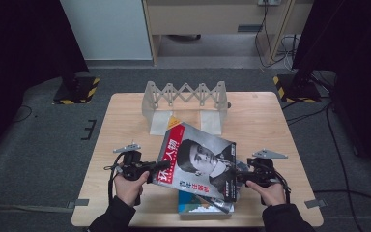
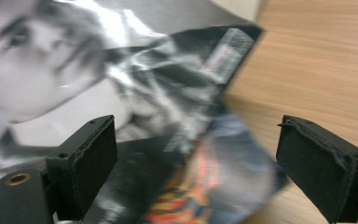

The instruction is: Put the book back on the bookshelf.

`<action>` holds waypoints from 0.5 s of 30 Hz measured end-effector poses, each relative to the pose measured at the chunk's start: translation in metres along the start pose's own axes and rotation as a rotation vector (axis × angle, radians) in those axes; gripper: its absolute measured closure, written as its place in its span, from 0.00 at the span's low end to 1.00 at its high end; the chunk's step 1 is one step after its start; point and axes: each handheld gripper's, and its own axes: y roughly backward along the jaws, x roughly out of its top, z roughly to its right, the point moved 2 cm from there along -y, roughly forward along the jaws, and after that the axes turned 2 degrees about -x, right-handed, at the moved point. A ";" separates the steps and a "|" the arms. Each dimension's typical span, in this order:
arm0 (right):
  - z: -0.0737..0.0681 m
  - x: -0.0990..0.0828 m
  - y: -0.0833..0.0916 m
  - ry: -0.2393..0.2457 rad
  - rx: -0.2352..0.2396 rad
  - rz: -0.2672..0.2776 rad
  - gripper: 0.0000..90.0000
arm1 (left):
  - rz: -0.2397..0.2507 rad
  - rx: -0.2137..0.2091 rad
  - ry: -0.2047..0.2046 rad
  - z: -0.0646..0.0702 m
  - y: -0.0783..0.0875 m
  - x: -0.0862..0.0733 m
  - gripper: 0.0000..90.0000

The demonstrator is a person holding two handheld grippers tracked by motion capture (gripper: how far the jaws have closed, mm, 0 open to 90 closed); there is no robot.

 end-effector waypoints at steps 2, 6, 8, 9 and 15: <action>0.008 0.001 0.002 -0.003 -0.035 0.006 0.14 | 0.006 -0.006 -0.004 0.003 0.001 0.003 0.96; 0.029 0.000 0.008 -0.029 -0.114 0.010 0.13 | 0.040 -0.032 -0.007 0.009 0.005 0.011 0.96; 0.038 -0.001 0.010 -0.033 -0.149 0.006 0.12 | 0.052 -0.039 -0.015 0.012 0.008 0.016 0.96; 0.038 -0.001 0.010 -0.033 -0.149 0.006 0.12 | 0.052 -0.039 -0.015 0.012 0.008 0.016 0.96; 0.062 -0.006 0.013 -0.045 -0.247 -0.024 0.12 | 0.116 -0.075 -0.009 0.018 0.022 0.028 0.96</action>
